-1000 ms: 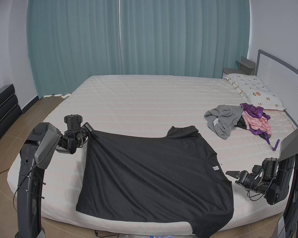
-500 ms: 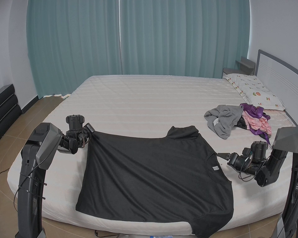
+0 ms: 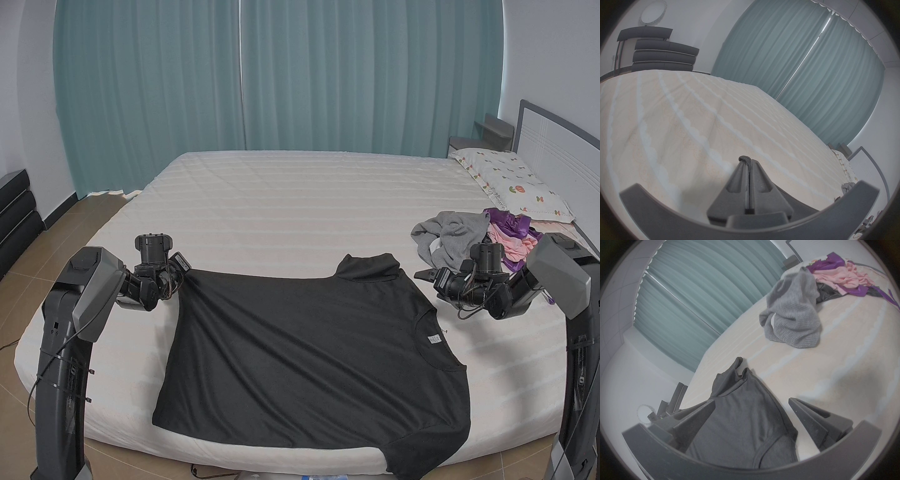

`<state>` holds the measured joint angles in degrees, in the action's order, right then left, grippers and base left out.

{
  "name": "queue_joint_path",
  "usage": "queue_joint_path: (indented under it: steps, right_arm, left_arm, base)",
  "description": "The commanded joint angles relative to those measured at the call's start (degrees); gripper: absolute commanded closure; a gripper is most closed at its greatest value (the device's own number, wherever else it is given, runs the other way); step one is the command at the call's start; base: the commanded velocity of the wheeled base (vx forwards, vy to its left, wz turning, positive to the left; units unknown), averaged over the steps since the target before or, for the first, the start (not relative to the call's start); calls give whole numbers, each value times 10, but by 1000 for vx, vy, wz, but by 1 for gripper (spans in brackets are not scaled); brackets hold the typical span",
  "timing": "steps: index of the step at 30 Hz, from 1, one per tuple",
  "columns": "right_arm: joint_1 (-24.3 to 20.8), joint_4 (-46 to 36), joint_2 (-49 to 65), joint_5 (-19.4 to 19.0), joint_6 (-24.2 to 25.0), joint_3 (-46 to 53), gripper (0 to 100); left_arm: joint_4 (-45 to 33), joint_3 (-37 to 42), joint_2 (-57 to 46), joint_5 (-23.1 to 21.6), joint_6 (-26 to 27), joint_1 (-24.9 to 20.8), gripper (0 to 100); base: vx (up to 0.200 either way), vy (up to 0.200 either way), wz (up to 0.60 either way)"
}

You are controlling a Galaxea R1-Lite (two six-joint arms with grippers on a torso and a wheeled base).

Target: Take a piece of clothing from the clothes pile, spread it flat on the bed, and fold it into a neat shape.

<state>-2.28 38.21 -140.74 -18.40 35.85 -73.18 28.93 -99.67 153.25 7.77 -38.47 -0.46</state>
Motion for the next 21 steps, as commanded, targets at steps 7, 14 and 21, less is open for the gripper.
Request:
queue_joint_path:
  steps: [7, 14, 21]
  right_arm:
    - [-15, -98, -118, 6, 0, -184, 0]
    - [-20, -118, -137, 6, 0, -212, 0]
    - [-17, -117, -138, 9, 0, -217, 100]
  left_arm:
    - [-6, 31, -15, 8, 0, -2, 100]
    - [-6, 32, -15, 8, -1, -2, 100]
    - [-6, 33, -14, 8, 0, -2, 100]
  base:
    - [0, 0, 0]
    - [0, 0, 0]
    - [0, 0, 0]
